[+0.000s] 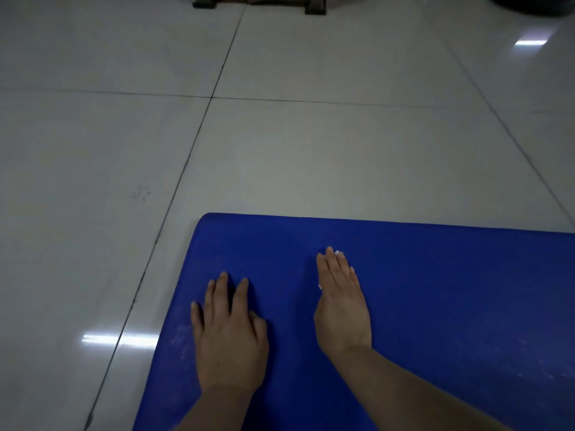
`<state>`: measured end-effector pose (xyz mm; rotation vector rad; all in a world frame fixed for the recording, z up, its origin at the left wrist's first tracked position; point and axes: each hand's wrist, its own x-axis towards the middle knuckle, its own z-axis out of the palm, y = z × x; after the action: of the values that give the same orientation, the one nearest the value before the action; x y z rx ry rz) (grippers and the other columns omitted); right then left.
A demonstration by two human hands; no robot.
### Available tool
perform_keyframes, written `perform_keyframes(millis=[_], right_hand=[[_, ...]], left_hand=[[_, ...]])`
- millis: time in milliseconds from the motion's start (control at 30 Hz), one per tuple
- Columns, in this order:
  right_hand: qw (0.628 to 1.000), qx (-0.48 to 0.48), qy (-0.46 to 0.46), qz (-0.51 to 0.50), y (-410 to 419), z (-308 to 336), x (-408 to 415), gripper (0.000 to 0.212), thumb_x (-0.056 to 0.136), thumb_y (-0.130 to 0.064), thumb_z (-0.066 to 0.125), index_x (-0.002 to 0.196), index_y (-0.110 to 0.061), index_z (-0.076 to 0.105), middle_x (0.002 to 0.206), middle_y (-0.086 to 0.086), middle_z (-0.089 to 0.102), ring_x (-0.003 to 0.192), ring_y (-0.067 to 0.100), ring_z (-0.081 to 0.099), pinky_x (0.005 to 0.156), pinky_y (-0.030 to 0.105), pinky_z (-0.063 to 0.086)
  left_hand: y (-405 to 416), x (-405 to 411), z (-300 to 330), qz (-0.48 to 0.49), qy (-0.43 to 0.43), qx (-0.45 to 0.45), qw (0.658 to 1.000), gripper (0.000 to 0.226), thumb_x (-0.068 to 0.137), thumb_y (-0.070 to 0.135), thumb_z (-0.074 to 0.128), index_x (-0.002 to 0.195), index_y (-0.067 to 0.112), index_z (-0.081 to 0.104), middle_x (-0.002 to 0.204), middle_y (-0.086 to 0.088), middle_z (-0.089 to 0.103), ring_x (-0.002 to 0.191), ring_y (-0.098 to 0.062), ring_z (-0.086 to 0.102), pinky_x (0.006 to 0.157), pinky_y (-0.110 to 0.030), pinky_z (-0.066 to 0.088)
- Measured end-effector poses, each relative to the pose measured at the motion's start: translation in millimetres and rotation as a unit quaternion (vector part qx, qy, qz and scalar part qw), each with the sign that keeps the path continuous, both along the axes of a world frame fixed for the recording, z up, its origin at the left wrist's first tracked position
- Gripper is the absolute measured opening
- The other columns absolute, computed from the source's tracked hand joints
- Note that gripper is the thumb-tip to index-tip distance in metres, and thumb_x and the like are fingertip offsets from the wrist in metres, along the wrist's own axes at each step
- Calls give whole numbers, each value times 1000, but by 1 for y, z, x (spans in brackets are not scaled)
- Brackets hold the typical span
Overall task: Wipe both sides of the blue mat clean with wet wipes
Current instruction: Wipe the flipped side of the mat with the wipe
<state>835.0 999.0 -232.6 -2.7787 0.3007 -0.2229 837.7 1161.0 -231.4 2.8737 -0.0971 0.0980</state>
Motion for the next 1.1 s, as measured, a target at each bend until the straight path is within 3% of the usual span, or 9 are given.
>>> perform_keyframes(millis=[133,200,267,333,433,500,633,867,1100], right_hand=[[998,-4,-16,-59,12,1,19,70,59,18,63,127,1,57,134,16,54,125,32,51,115,34,20],[999,21,8,-36,30,14,39,65,81,11,52,143,-1,36,152,16,28,142,31,26,115,32,2],[996,27,56,70,48,27,59,63,96,-6,38,151,-8,7,160,9,-2,147,25,-4,111,27,-16],[984,2,86,158,56,34,70,64,99,-15,34,152,-10,-4,159,7,-11,146,23,-13,112,30,-18],[960,-124,93,231,25,30,71,68,97,-7,33,150,-8,-10,159,7,-16,146,22,-14,110,30,-18],[961,-162,112,194,-11,32,71,68,96,-2,31,149,-6,-11,158,8,-15,147,23,-10,112,31,-15],[976,-134,146,92,-34,41,75,70,96,-3,36,150,-6,-9,159,8,-13,147,22,-7,119,31,-5],[958,-68,126,247,43,35,111,76,93,-1,44,151,-8,-4,160,8,-8,147,23,-7,116,30,-7],[952,-141,151,226,-36,50,91,74,92,7,37,150,-5,-7,159,9,-12,147,20,-4,114,26,-9]], left_hand=[[1,2,-1,2,-9,6,1000,57,81,33,31,129,16,57,142,-13,49,134,-29,38,109,-54,24],[1,3,-2,0,-11,5,1000,57,80,33,33,130,17,56,142,-13,48,134,-28,35,111,-53,24],[3,3,-3,-5,-11,0,1000,57,79,33,34,130,18,54,142,-13,47,135,-28,34,113,-51,24],[5,4,-4,-6,-15,-5,1000,56,78,34,34,130,19,53,142,-13,48,134,-27,34,112,-50,24],[5,4,-4,-3,-15,-15,1000,57,79,33,34,129,18,55,142,-12,47,134,-27,34,112,-47,18],[3,4,-2,-1,-21,-21,1000,56,79,32,35,128,18,57,142,-13,48,133,-28,35,112,-46,17],[1,5,1,0,-18,-17,1000,55,78,32,35,126,17,58,140,-13,49,132,-28,35,111,-46,16],[3,6,0,-6,-6,2,1000,58,76,34,35,126,18,57,140,-14,50,131,-27,35,110,-45,16],[0,6,3,1,-11,-12,1000,56,77,33,36,123,16,62,138,-14,52,130,-27,36,109,-47,18]])
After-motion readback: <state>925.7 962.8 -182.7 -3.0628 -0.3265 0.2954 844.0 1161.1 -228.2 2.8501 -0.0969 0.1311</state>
